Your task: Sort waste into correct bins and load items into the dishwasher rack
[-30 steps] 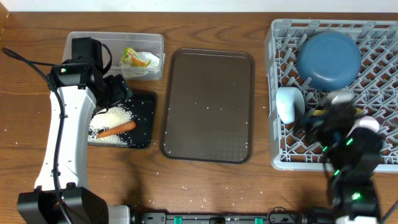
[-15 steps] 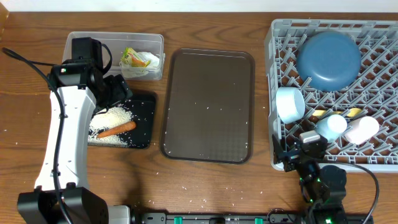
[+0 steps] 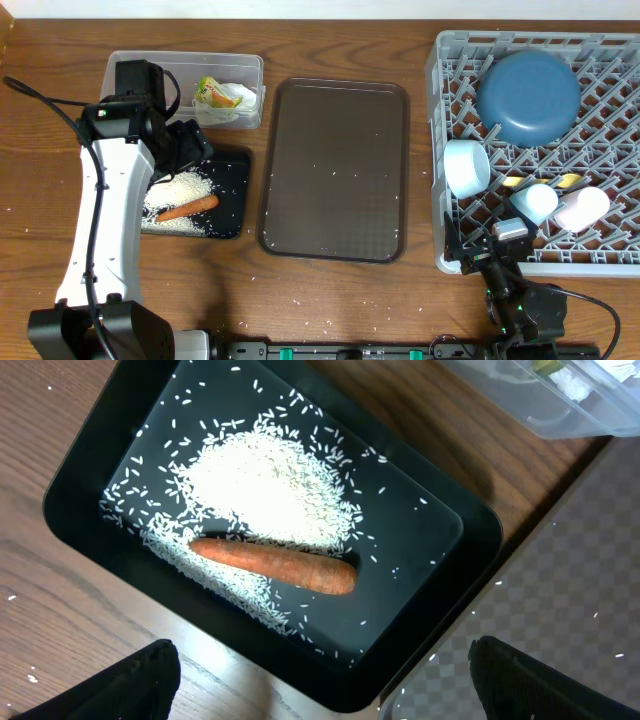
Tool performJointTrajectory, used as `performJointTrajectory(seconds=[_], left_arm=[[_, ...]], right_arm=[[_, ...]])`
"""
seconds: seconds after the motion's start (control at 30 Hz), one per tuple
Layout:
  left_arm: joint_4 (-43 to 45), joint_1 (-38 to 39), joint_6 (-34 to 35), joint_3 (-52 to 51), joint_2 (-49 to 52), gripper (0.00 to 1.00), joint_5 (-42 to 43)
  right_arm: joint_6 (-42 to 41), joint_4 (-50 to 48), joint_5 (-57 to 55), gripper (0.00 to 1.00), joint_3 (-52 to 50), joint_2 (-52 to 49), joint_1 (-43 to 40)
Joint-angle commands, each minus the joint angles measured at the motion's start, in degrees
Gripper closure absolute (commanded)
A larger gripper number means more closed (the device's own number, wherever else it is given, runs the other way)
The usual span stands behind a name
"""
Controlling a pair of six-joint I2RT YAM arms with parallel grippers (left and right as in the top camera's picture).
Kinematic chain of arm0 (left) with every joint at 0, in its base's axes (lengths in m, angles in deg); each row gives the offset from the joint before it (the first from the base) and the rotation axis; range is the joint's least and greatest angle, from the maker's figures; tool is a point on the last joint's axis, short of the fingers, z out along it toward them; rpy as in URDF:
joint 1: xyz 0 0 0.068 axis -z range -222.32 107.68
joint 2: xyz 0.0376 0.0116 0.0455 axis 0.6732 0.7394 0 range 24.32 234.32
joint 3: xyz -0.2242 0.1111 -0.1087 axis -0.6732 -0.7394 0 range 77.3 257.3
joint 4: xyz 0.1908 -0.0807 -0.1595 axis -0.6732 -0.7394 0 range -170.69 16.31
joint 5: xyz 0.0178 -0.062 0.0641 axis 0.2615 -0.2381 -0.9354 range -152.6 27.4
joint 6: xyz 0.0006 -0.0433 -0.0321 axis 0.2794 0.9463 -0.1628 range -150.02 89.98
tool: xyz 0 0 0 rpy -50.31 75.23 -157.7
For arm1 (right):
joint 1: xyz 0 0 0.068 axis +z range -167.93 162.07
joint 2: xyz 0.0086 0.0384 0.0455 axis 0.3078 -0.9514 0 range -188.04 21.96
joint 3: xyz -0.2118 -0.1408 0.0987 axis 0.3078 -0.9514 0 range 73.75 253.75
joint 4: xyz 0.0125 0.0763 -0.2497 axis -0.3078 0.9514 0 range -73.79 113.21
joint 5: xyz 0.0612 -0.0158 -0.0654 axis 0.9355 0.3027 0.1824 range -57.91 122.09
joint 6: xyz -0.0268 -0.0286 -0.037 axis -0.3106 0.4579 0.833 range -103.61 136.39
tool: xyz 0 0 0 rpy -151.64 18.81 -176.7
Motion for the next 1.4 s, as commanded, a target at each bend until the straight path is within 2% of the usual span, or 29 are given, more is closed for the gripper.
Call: performJointTrajectory(seconds=[0.0,0.73,1.0,1.17,1.37], left_arm=[[-0.33,-0.31,0.33,-0.24,0.17,0.05,-0.46],[-0.37,-0.31,0.33,-0.24,0.09,0.05,-0.46],[-0.61,-0.5,-0.13,-0.24,-4.7,0.05,-3.96],[6.73,0.26,-0.28,-2.25,-12.07,0.05,-2.95],[29.42,1.31,-13.09,-16.5,-27.67,0.05,6.91]], right_arm=[[0.72,0.26,-0.37,0.01,-0.04,0.52,0.42],[0.72,0.26,-0.37,0.01,-0.04,0.52,0.42],[0.72,0.26,-0.37,0.01,-0.04,0.52,0.42],[0.72,0.26,-0.37,0.01,-0.04,0.52,0.42],[0.72,0.26,-0.37,0.01,-0.04,0.52,0.42]])
